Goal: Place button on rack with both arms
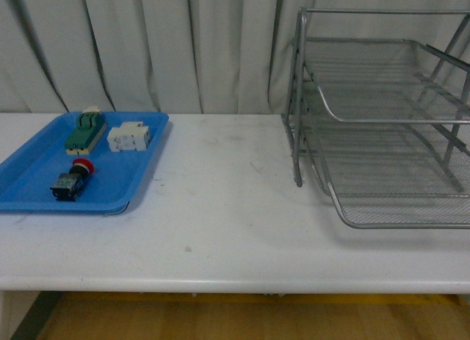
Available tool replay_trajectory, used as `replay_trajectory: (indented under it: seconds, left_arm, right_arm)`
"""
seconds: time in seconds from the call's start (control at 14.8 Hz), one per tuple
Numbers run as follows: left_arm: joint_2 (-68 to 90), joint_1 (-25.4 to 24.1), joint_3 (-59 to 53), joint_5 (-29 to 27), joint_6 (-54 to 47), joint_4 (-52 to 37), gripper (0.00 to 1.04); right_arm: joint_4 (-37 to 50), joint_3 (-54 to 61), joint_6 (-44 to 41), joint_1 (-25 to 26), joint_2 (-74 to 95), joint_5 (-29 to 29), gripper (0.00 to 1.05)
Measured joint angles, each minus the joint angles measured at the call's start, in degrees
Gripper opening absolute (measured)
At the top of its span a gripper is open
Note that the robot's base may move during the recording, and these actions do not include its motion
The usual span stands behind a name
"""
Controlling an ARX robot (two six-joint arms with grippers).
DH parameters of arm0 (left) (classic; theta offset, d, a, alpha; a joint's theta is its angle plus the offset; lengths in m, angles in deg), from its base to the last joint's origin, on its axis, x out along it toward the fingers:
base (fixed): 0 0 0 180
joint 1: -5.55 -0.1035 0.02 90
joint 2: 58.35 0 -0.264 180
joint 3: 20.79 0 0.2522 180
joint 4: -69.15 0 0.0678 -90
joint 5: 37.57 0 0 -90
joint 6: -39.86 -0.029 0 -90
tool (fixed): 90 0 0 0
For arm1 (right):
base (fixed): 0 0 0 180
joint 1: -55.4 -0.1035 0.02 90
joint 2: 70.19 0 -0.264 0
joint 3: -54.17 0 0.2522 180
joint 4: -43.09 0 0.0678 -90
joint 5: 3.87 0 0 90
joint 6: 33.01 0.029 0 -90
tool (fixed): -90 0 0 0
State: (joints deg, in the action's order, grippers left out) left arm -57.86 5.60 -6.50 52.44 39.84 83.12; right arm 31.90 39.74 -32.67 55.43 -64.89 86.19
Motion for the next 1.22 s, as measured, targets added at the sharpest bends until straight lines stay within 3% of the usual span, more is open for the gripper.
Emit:
replay_trajectory:
  seconds: [0.27, 0.47, 0.54, 0.61, 0.68, 0.81, 1.01, 1.22]
  left_arm:
    - [0.0, 0.0, 0.0, 0.0, 0.0, 0.0, 0.98]
    - [0.0, 0.0, 0.0, 0.0, 0.0, 0.0, 0.98]
    - [2.4, 2.3, 2.6, -6.4, 0.4, 8.2, 0.98]
    - [15.4, 6.7, 9.4, -17.4, 0.5, 16.6, 0.98]
    - [25.8, 4.0, 14.1, -20.5, -1.2, 14.0, 0.98]
    - [43.0, -0.3, 20.7, -16.5, -4.4, 5.0, 0.98]
    - [71.8, -1.0, 33.9, -6.8, -4.9, 1.5, 0.98]
    - [94.2, -2.0, 51.5, -2.3, -4.8, 3.2, 0.98]
  right_arm:
    - [-2.7, 0.0, 0.0, 0.0, -5.1, -0.1, 0.02]
    - [-2.8, 0.0, -0.1, 0.0, -5.1, -0.1, 0.39]
    - [-2.8, 0.0, -0.1, 0.0, -5.1, 0.0, 0.50]
    - [-2.8, 0.0, -0.2, 0.0, -5.1, 0.0, 0.62]
    - [-2.7, 0.0, -0.2, 0.0, -5.1, 0.1, 0.73]
    - [-2.8, 0.0, -0.2, 0.0, -5.1, -0.1, 0.99]
    - [-2.8, 0.0, -0.2, 0.0, -5.1, -0.1, 0.98]
    - [-2.8, 0.0, -0.2, 0.0, -5.1, -0.1, 0.98]
